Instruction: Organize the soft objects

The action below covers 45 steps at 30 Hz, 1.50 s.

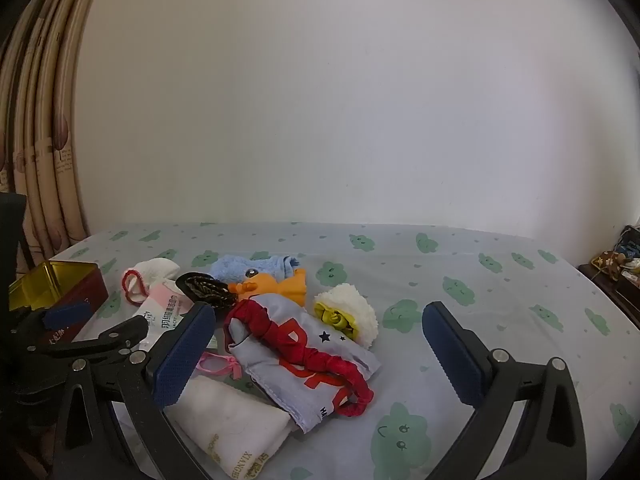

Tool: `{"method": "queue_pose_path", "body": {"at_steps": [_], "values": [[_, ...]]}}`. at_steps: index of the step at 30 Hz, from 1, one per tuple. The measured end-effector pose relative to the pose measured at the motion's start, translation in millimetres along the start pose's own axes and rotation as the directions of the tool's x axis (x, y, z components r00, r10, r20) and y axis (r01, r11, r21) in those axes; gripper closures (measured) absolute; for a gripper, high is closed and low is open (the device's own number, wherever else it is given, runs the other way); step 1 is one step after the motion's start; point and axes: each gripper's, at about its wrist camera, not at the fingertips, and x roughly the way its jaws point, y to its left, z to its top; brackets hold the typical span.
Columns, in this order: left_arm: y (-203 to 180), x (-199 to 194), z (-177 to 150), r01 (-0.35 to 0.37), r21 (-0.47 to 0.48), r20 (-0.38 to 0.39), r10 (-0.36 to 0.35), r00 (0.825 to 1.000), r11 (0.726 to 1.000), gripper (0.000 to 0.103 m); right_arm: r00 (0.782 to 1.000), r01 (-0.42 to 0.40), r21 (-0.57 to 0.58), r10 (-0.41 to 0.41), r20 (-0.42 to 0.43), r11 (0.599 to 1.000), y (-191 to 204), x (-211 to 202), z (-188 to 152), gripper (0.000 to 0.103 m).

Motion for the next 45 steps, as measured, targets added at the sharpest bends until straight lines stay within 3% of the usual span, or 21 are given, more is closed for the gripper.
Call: {"method": "queue_pose_path", "body": {"at_steps": [5, 9, 24, 30, 33, 39, 45], "values": [[-5, -15, 0, -0.004, 0.022, 0.03, 0.003, 1.0, 1.0, 0.026, 1.0, 0.003, 0.001, -0.003, -0.011, 1.0, 0, 1, 0, 0.0], [-4, -23, -2, 0.0, 0.029, 0.01, -0.001, 1.0, 1.0, 0.026, 1.0, -0.008, 0.02, 0.009, -0.028, 1.0, -7, -1, 0, 0.0], [-5, -35, -21, 0.063, 0.002, -0.099, -0.062, 0.993, 0.998, 0.026, 0.994, 0.083, 0.004, -0.083, -0.073, 0.997, -59, -25, -9, 0.0], [-23, -36, -25, 0.116, 0.055, -0.133, -0.108, 0.985, 0.992, 0.026, 0.992, 0.076, 0.0, -0.075, -0.104, 0.997, -76, -21, -11, 0.0], [-30, -36, -24, 0.186, 0.08, -0.155, -0.172, 0.973, 0.979, 0.026, 0.989, 0.073, 0.045, -0.066, -0.135, 0.996, -84, -13, -12, 0.0], [-39, -20, -19, 0.358, 0.091, -0.252, -0.326, 0.911, 0.929, 0.026, 0.989, 0.063, 0.061, -0.054, -0.136, 0.996, -89, -14, -16, 0.0], [-45, -8, -13, 0.383, 0.092, -0.309, -0.339, 0.889, 0.919, 0.026, 0.988, 0.058, 0.076, -0.046, -0.149, 0.995, -91, -13, -17, 0.0]]}}
